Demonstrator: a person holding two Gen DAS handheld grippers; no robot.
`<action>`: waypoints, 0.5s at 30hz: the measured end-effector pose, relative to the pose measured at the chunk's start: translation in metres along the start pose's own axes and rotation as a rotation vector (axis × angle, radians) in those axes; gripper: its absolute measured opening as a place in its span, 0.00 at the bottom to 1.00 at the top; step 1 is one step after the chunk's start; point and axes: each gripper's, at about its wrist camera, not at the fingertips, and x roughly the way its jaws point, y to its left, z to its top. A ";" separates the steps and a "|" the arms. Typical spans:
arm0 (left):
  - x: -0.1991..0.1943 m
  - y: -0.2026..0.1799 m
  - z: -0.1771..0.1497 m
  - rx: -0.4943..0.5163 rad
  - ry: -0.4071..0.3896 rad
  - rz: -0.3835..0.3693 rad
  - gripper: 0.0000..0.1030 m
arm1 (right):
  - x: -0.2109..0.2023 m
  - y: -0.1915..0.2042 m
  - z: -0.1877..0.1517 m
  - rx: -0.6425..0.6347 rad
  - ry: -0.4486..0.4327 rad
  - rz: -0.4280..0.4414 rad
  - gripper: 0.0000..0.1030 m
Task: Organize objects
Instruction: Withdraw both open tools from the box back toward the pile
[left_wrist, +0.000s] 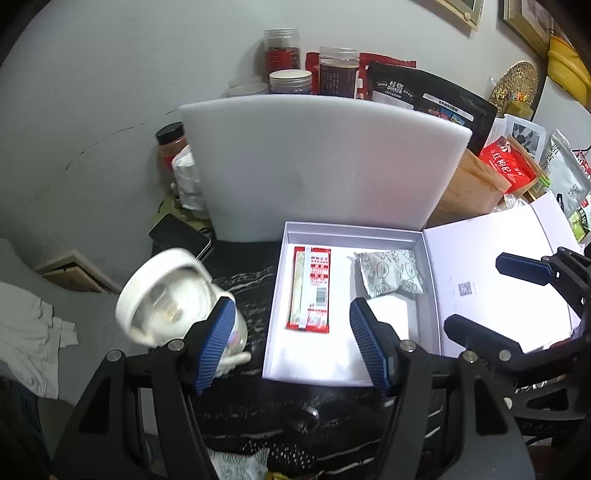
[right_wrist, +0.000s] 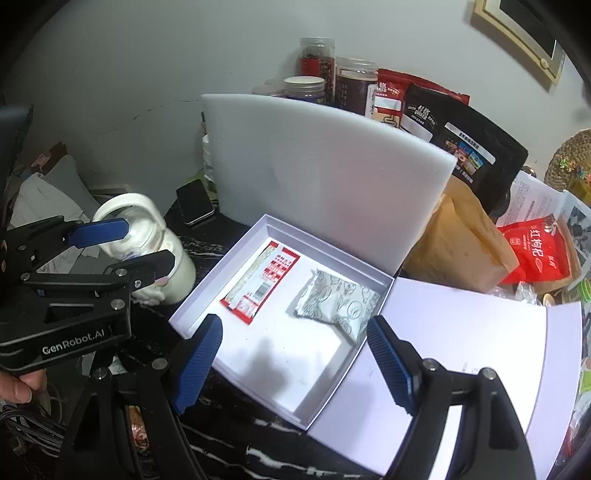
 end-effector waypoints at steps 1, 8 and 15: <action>-0.003 0.001 -0.003 -0.003 -0.001 0.001 0.61 | -0.003 0.003 -0.003 -0.003 -0.002 0.001 0.78; -0.038 0.012 -0.035 -0.020 -0.014 0.016 0.61 | -0.029 0.026 -0.021 -0.030 -0.022 0.008 0.78; -0.067 0.029 -0.070 -0.031 -0.017 0.037 0.61 | -0.047 0.053 -0.038 -0.058 -0.032 0.027 0.78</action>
